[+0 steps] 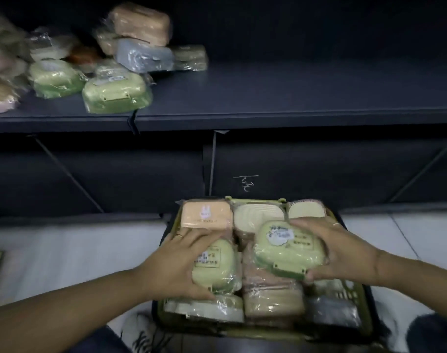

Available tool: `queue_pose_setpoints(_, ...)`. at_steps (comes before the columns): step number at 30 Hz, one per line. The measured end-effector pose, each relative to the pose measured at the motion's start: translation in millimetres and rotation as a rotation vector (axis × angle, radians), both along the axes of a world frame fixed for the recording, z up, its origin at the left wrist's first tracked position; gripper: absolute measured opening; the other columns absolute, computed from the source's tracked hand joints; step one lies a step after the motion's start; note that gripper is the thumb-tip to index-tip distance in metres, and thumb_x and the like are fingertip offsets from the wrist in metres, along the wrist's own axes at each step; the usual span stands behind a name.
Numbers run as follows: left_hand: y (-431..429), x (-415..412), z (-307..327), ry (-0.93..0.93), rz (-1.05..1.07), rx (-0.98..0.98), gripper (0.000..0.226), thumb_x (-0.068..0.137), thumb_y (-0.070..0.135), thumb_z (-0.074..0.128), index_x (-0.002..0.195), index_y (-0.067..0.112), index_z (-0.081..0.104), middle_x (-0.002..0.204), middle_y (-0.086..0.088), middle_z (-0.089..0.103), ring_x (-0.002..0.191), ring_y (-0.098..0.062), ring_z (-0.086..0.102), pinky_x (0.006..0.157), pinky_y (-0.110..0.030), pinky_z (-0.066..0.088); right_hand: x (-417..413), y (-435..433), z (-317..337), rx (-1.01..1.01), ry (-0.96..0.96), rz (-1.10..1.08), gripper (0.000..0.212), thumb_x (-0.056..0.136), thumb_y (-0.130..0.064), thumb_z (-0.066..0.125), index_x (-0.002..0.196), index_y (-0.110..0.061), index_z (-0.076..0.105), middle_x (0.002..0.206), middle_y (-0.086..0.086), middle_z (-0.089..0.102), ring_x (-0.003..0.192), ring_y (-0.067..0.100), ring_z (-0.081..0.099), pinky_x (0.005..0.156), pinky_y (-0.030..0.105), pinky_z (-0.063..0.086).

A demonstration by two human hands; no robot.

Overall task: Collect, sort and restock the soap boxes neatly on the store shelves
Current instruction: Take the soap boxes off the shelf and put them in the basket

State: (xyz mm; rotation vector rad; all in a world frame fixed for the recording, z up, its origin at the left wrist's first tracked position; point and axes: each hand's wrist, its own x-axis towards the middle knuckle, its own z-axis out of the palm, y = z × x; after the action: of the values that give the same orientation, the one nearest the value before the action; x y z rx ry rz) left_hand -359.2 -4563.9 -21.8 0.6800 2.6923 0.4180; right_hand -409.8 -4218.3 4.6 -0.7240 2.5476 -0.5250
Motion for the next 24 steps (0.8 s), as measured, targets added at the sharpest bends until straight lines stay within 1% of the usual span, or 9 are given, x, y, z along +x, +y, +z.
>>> queue_pose_setpoints(2, -0.9, -2.2, -16.2, 0.002, 0.028, -0.042, 0.107, 0.068, 0.076, 0.063, 0.145, 0.051, -0.007, 0.146, 0.028, 0.009, 0.133, 0.007, 0.002, 0.115, -0.025, 0.01, -1.7, -6.2, -18.3, 0.025, 0.025, 0.04, 0.102, 0.066, -0.049, 0.082, 0.137, -0.054, 0.009, 0.136, -0.04, 0.011, 0.128, -0.007, 0.014, 0.109, 0.011, 0.016)
queue_pose_setpoints(4, -3.8, -6.4, -32.5, 0.104, 0.036, -0.042, 0.099, 0.069, 0.078, 0.056, 0.148, 0.048, 0.004, 0.154, 0.018, 0.019, 0.14, -0.001, 0.006, 0.118, -0.039, 0.013, -4.1, -14.0, -32.7, 0.087, 0.081, 0.032, 0.098, 0.074, -0.045, 0.078, 0.142, -0.051, 0.009, 0.148, -0.025, 0.012, 0.136, 0.0, 0.008, 0.117, 0.022, 0.01)
queue_pose_setpoints(6, -7.5, -8.1, -40.7, 0.13, 0.046, -0.042, 0.096, 0.071, 0.081, 0.047, 0.151, 0.043, 0.01, 0.157, 0.013, 0.02, 0.143, -0.005, 0.004, 0.118, -0.04, 0.006, -3.2, -20.2, -43.9, 0.17, 0.112, 0.0, 0.094, 0.078, -0.047, 0.072, 0.147, -0.051, 0.008, 0.157, -0.016, 0.001, 0.144, 0.009, -0.003, 0.119, 0.032, 0.004)
queue_pose_setpoints(9, -8.8, -2.5, -50.7, 0.062, 0.019, -0.122, 0.098, 0.07, 0.091, 0.008, 0.153, 0.041, -0.004, 0.161, 0.015, -0.008, 0.144, -0.004, -0.019, 0.118, -0.034, -0.011, 6.1, -30.3, -55.0, 0.115, 0.014, -0.071, 0.094, 0.079, -0.063, 0.064, 0.149, -0.05, 0.004, 0.159, -0.012, -0.013, 0.147, 0.017, -0.013, 0.121, 0.04, 0.004)
queue_pose_setpoints(11, -6.2, -0.7, -56.1, 0.029, 0.035, -0.118, 0.088, 0.071, 0.084, -0.007, 0.149, 0.042, -0.013, 0.157, 0.016, -0.021, 0.14, -0.002, -0.03, 0.117, -0.033, -0.015, 13.3, -37.2, -60.0, 0.045, 0.008, -0.098, 0.082, 0.085, -0.059, 0.059, 0.149, -0.048, 0.009, 0.159, -0.011, -0.011, 0.147, 0.016, -0.01, 0.12, 0.038, 0.009)
queue_pose_setpoints(14, -4.1, -3.5, -64.9, -0.005, 0.066, -0.104, 0.072, 0.077, 0.076, -0.009, 0.142, 0.046, -0.021, 0.154, 0.017, -0.023, 0.135, 0.001, -0.035, 0.119, -0.035, -0.014, 17.9, -44.6, -70.3, -0.04, 0.056, -0.089, 0.066, 0.093, -0.048, 0.054, 0.148, -0.045, 0.018, 0.158, -0.015, -0.005, 0.146, 0.013, -0.005, 0.12, 0.036, 0.014)
queue_pose_setpoints(19, -5.8, -7.0, -67.2, -0.051, 0.056, -0.135, 0.075, 0.078, 0.072, -0.003, 0.144, 0.042, -0.019, 0.157, 0.012, -0.023, 0.141, -0.007, -0.031, 0.12, -0.039, -0.012, 11.3, -42.9, -85.1, -0.015, 0.117, -0.05, 0.062, 0.096, -0.043, 0.05, 0.146, -0.048, 0.013, 0.158, -0.016, -0.006, 0.148, 0.012, -0.008, 0.122, 0.037, 0.009)
queue_pose_setpoints(22, -3.8, -9.0, -59.4, -0.09, 0.048, -0.153, 0.081, 0.075, 0.075, -0.002, 0.147, 0.042, -0.016, 0.159, 0.011, -0.022, 0.143, -0.009, -0.029, 0.121, -0.041, -0.011, 11.1, -44.3, -80.9, 0.108, 0.143, -0.032, 0.059, 0.095, -0.054, 0.04, 0.142, -0.053, 0.006, 0.158, -0.017, -0.009, 0.147, 0.011, -0.014, 0.118, 0.036, -0.01)
queue_pose_setpoints(24, -2.4, -16.2, -37.6, -0.119, 0.005, -0.145, 0.088, 0.073, 0.077, 0.004, 0.153, 0.042, -0.002, 0.163, 0.01, -0.009, 0.147, -0.009, -0.016, 0.119, -0.034, -0.01, 5.2, -49.4, -63.2, 0.165, 0.143, -0.004, 0.069, 0.08, -0.077, 0.02, 0.143, -0.052, 0.011, 0.158, -0.018, -0.006, 0.144, 0.008, -0.017, 0.114, 0.037, -0.019)
